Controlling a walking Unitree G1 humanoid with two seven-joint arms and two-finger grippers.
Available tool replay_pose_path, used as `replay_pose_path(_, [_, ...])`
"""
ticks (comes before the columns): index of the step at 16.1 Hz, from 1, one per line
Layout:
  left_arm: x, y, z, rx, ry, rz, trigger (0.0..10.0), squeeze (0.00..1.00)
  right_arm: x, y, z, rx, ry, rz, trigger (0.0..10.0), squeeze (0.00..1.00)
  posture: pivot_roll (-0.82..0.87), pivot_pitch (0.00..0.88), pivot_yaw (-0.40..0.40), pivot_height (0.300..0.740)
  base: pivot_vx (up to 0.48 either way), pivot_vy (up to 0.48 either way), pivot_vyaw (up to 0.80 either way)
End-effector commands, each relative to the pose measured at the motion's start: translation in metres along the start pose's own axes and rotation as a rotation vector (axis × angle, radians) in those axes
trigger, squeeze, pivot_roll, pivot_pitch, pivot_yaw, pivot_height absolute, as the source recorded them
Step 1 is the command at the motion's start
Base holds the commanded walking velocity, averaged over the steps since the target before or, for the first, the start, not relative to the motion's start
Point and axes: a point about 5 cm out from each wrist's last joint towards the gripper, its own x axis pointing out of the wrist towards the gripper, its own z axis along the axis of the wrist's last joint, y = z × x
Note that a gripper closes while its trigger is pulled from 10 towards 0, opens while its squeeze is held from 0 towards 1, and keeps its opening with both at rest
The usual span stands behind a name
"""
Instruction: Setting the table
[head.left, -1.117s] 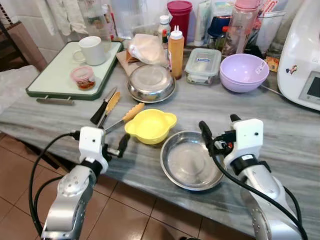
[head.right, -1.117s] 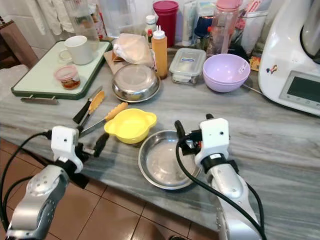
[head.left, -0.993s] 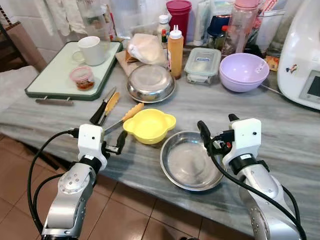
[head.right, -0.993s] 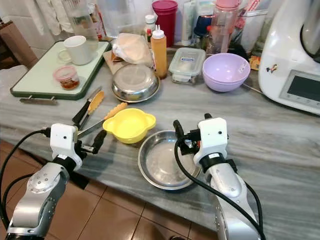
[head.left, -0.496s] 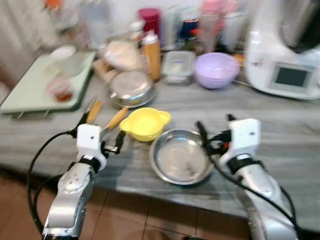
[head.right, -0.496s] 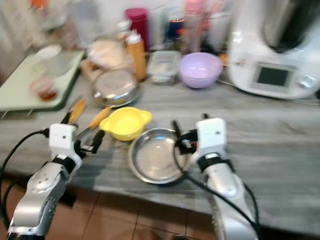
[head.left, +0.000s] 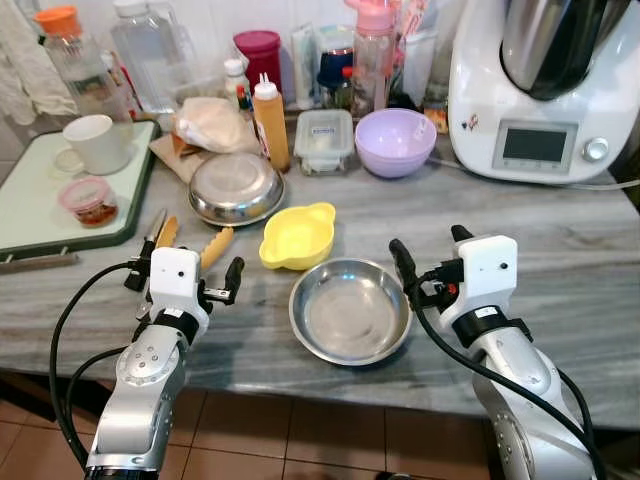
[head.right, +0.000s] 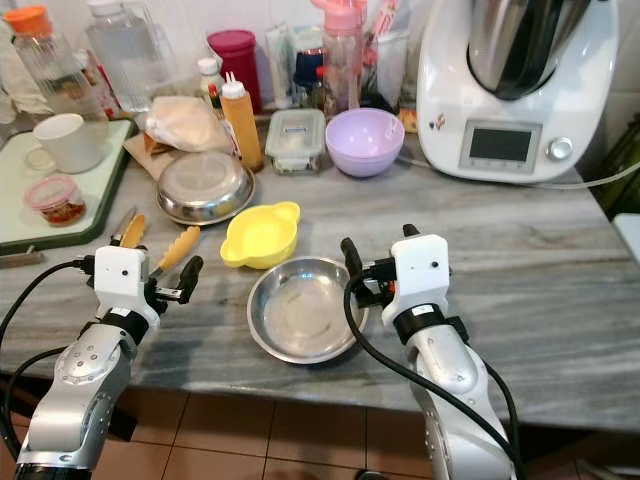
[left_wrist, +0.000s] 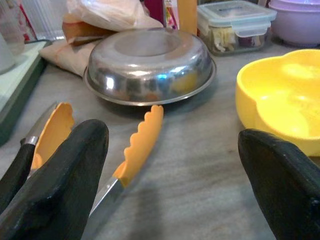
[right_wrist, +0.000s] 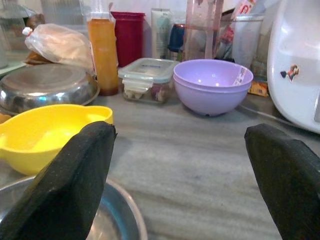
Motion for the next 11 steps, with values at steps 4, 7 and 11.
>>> replay_pose_path(4, [-0.001, 0.013, -0.002, 0.021, 0.004, 0.052, 10.0, 0.0, 0.002, -0.001, 0.003, 0.003, -0.018, -0.002, 10.0, 0.0, -0.06, 0.074, 0.091, 0.74, 0.0, 0.0, 0.0])
replay_pose_path(7, [-0.011, 0.018, -0.008, 0.035, 0.022, 0.074, 10.0, 0.0, -0.001, -0.002, 0.002, 0.005, -0.016, -0.005, 10.0, 0.0, -0.06, 0.079, 0.091, 0.74, 0.0, 0.0, 0.0])
replay_pose_path(11, [-0.024, 0.017, -0.017, 0.048, 0.059, 0.066, 10.0, 0.0, -0.011, -0.001, -0.002, 0.003, 0.002, -0.011, 10.0, 0.0, -0.05, 0.089, 0.083, 0.74, 0.0, 0.0, 0.0])
